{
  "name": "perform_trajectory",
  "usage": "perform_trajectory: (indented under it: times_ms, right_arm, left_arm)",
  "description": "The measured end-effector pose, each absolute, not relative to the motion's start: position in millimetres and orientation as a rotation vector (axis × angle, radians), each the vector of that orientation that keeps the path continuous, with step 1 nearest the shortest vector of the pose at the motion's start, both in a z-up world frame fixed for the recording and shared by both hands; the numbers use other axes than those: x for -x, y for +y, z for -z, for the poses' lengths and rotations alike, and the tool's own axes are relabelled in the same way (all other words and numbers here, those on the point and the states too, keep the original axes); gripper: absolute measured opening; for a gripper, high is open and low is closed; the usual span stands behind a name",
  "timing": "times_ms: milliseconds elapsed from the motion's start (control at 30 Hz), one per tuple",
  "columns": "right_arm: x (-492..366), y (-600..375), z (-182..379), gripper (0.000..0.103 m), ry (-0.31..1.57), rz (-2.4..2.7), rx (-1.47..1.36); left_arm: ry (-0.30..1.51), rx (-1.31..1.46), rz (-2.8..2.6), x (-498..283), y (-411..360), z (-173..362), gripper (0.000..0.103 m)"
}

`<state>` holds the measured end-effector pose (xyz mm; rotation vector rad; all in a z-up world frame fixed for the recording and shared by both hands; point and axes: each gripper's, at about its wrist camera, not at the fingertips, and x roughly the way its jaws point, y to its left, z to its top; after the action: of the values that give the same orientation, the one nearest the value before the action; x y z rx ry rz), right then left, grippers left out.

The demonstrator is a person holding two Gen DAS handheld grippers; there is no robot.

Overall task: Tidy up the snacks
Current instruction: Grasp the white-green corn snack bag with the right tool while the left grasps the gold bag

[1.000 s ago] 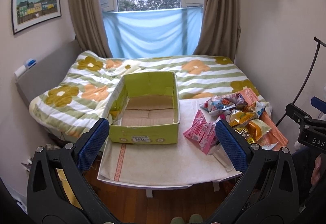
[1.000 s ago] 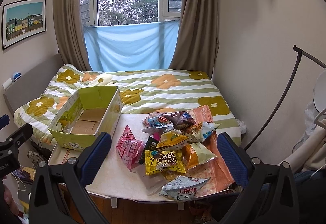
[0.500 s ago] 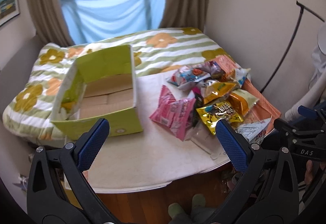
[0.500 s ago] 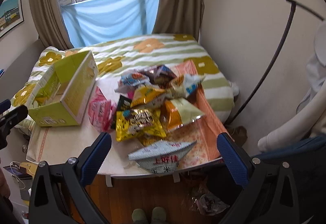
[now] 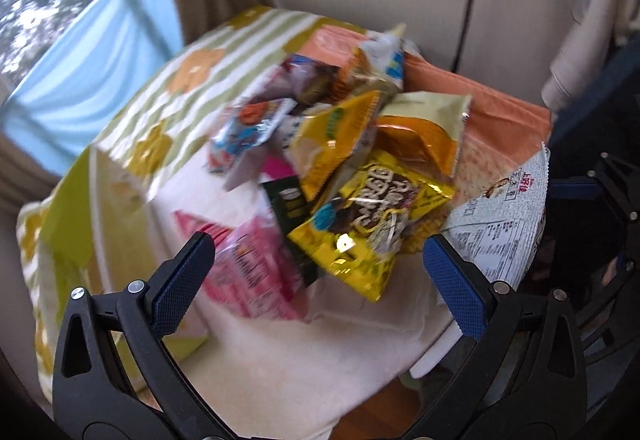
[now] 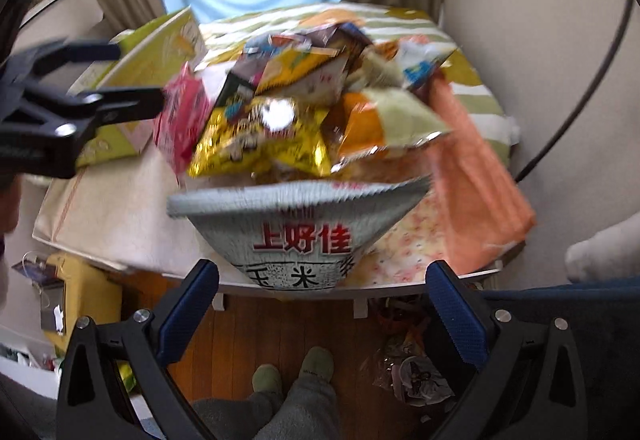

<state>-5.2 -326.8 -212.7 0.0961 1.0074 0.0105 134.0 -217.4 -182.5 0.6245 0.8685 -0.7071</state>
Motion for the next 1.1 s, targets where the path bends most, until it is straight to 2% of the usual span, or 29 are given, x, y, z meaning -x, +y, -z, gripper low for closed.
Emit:
perform_trajectory:
  times_ms: [133,267,400,467,600,667,733,833,933,1100]
  right_arm:
    - [-3,-331,225,0.103,1.002,-0.050,-0.134]
    - [-13,-330,234,0.103,1.017,-0.092,-0.142]
    - [-23,-329,236,0.103,1.013,-0.108,-0.111]
    - [-26,-332,236,0.103,1.008,-0.111,-0.108]
    - [-33,-336,238,0.102,1.006,-0.119,-0.112]
    - [-34,-335,239,0.095,1.003,-0.127,-0.107]
    - [-36,-335,239,0.084,1.006,-0.139,-0.107]
    - [-39,-334,238,0.074,1.007,-0.148,-0.100]
    - [-40,-337,236,0.070,1.003,-0.157,-0.115]
    - [-37,-341,231,0.066,0.992,-0.159,-0.131]
  left_arm:
    - [0.896,-0.691,0.784,-141,-242,201,0.101]
    - [0.956,-0.735,0.847,-149,-256,222,0.092]
    - [0.991,-0.779,0.847,-157,-263,237,0.089]
    - [1.008,-0.786,0.859,-160,-267,243,0.080]
    - [1.031,-0.824,0.889,-157,-273,253,0.076]
    - [1.034,-0.840,0.898,-155,-273,253,0.070]
    - [1.048,-0.848,0.899,-155,-274,253,0.064]
    - [1.059,-0.841,0.901,-155,-271,252,0.060]
    - [1.060,-0.834,0.894,-153,-266,248,0.054]
    - [1.059,-0.793,0.883,-156,-263,238,0.052]
